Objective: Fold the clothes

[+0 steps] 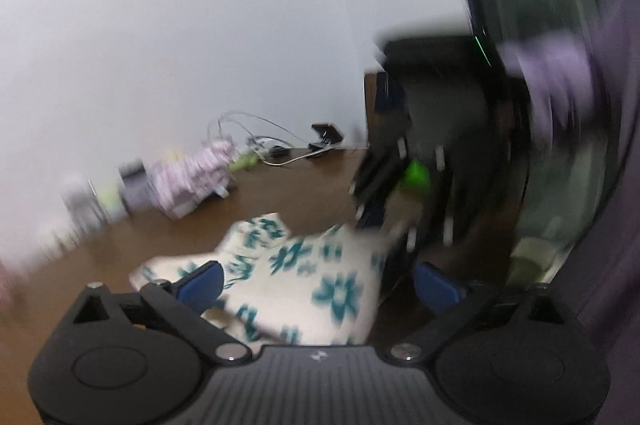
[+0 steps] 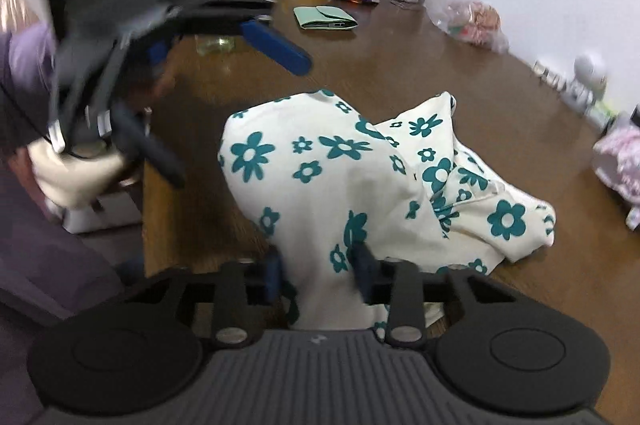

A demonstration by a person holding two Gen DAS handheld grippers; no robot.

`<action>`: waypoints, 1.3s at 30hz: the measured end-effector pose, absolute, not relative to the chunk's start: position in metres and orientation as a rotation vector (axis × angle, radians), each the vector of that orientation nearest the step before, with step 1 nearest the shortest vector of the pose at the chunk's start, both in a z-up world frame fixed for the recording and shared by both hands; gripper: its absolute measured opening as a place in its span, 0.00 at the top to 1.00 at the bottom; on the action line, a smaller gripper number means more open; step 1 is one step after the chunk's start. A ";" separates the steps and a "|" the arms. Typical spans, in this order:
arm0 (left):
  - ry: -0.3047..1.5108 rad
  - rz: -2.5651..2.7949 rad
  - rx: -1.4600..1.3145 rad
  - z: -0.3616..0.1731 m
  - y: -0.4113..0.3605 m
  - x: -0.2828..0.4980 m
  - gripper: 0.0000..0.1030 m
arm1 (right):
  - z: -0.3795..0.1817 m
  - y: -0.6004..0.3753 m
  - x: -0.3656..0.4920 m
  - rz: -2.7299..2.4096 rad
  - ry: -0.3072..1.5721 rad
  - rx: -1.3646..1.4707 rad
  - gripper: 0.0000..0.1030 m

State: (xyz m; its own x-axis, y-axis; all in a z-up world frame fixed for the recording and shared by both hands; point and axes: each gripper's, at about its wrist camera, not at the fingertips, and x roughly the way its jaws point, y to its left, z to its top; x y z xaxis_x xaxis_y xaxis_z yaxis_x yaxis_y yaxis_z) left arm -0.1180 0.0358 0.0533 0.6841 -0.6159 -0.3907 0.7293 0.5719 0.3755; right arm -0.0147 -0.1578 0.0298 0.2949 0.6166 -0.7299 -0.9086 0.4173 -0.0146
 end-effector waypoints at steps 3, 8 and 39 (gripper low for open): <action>0.139 -0.797 0.765 0.039 0.016 -0.137 0.01 | 0.043 -0.163 -0.017 1.138 0.758 -0.458 0.75; 0.217 -1.006 0.755 0.044 0.006 -0.146 0.17 | 0.062 -0.168 -0.032 1.297 0.865 -0.463 0.75; 0.507 -0.511 -0.213 0.102 0.064 -0.038 0.27 | 0.008 -0.242 0.057 0.746 0.973 0.433 0.66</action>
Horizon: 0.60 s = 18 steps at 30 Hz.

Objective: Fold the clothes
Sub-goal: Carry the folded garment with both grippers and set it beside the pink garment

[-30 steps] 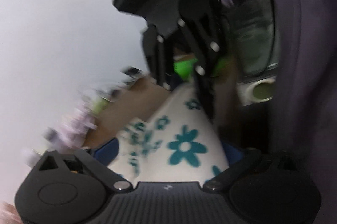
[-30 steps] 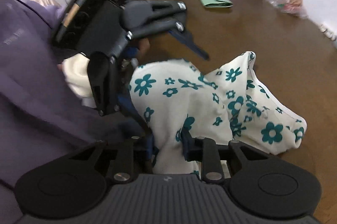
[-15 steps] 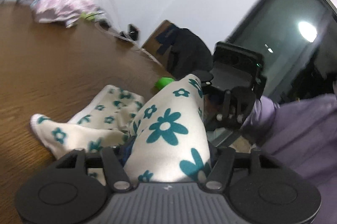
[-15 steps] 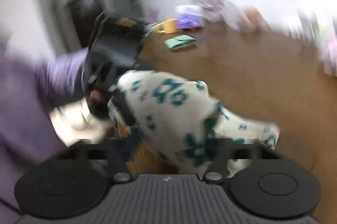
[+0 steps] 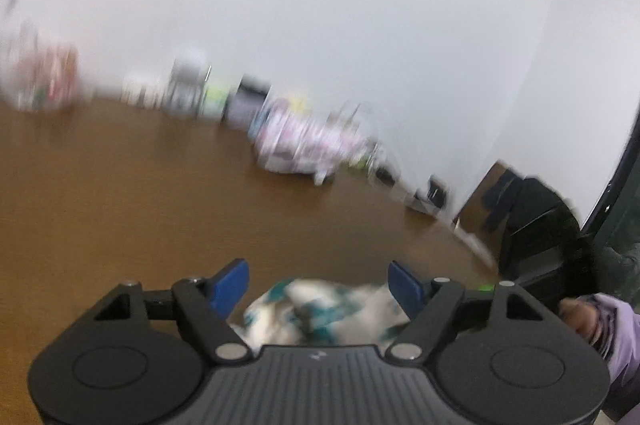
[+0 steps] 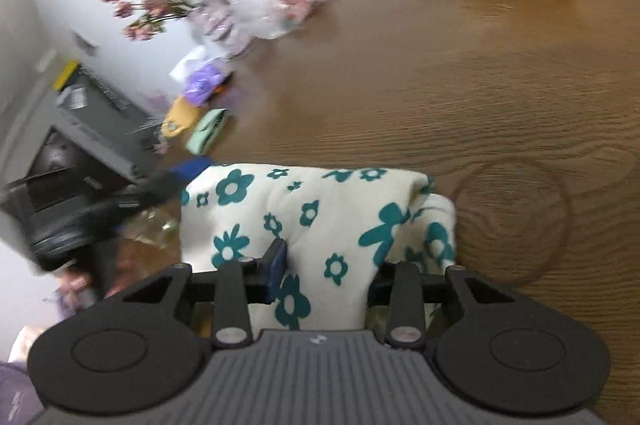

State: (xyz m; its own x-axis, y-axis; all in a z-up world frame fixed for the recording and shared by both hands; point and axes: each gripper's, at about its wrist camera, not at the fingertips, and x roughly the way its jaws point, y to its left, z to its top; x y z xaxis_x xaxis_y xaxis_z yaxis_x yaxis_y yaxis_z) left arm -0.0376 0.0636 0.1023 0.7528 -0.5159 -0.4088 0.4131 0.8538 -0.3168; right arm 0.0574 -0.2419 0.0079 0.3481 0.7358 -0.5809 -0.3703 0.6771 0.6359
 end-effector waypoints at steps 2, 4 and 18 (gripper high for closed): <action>0.527 -0.491 -0.104 0.098 0.040 -0.040 0.38 | 0.007 -0.236 0.055 0.729 0.958 0.404 0.65; 0.583 -0.443 0.005 0.084 0.022 -0.038 0.56 | 0.015 -0.235 0.048 0.713 0.919 0.346 0.60; 0.629 -0.449 -0.101 0.038 0.047 -0.026 0.52 | 0.009 -0.198 0.023 0.597 0.803 0.106 0.87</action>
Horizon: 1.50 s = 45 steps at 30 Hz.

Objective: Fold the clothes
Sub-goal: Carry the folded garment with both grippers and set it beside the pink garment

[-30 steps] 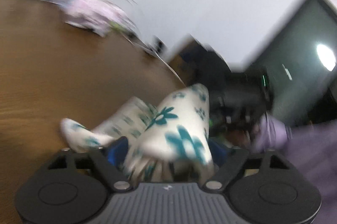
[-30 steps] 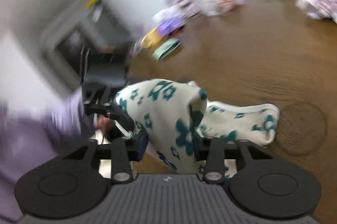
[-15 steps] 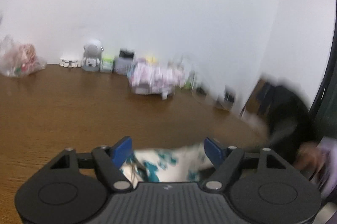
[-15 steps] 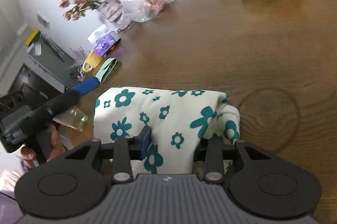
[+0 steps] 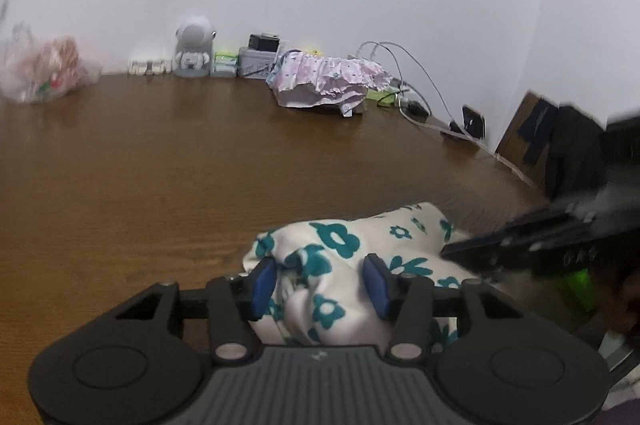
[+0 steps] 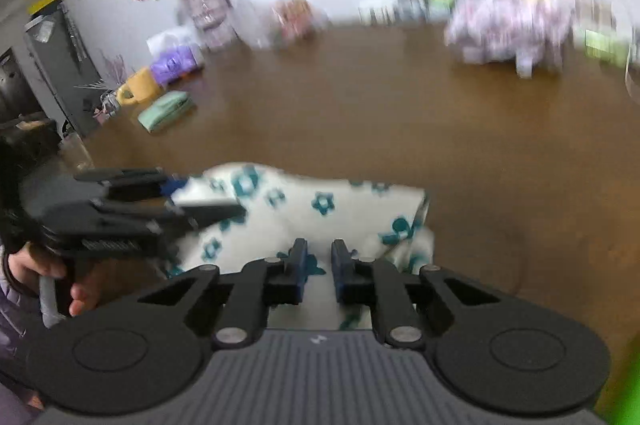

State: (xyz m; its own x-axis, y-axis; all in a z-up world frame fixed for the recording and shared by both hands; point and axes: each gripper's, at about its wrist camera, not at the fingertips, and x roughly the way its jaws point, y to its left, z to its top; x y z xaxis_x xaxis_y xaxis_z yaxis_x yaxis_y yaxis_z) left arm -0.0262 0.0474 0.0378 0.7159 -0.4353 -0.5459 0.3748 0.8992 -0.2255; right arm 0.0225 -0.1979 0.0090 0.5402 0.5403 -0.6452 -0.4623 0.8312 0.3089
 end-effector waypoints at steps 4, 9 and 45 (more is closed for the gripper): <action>0.613 -0.429 -0.126 0.063 0.064 -0.040 0.29 | 0.036 -0.214 0.013 0.605 0.764 0.109 0.60; 0.775 -0.397 -0.222 0.059 0.068 -0.032 0.27 | 0.030 -0.241 0.026 0.562 0.867 0.185 0.24; 0.658 -0.110 -0.379 0.033 0.083 0.390 0.66 | -0.008 -0.161 0.446 0.268 0.849 0.318 0.75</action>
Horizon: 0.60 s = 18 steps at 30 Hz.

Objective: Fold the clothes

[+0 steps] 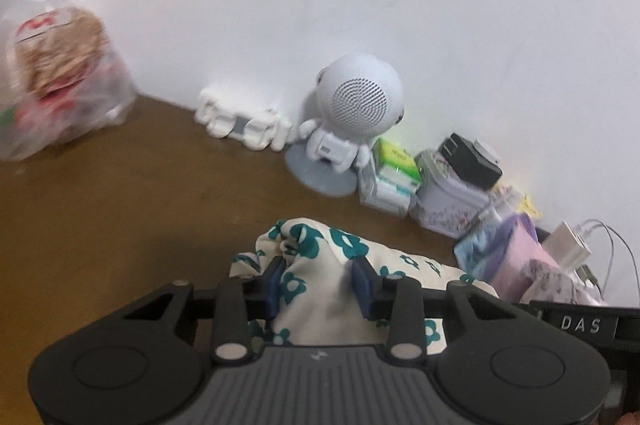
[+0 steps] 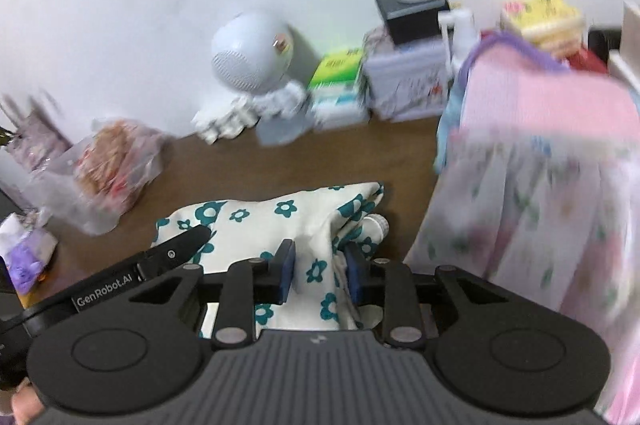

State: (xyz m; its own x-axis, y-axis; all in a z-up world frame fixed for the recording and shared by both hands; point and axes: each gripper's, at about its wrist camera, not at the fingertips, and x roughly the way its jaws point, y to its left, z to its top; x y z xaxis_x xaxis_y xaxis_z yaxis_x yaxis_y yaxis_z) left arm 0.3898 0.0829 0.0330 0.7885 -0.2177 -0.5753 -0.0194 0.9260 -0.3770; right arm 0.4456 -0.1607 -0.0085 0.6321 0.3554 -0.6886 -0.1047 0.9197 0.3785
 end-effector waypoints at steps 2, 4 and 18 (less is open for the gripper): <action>0.651 -0.105 -0.378 0.033 0.077 0.397 0.66 | -0.010 -0.163 0.451 0.240 0.814 0.283 0.74; 0.641 -0.094 -0.387 0.038 0.077 0.393 0.63 | -0.007 -0.167 0.447 0.245 0.810 0.299 0.70; 0.574 -0.162 -0.174 0.131 0.039 0.177 0.24 | 0.102 -0.184 0.265 0.341 0.628 0.158 0.37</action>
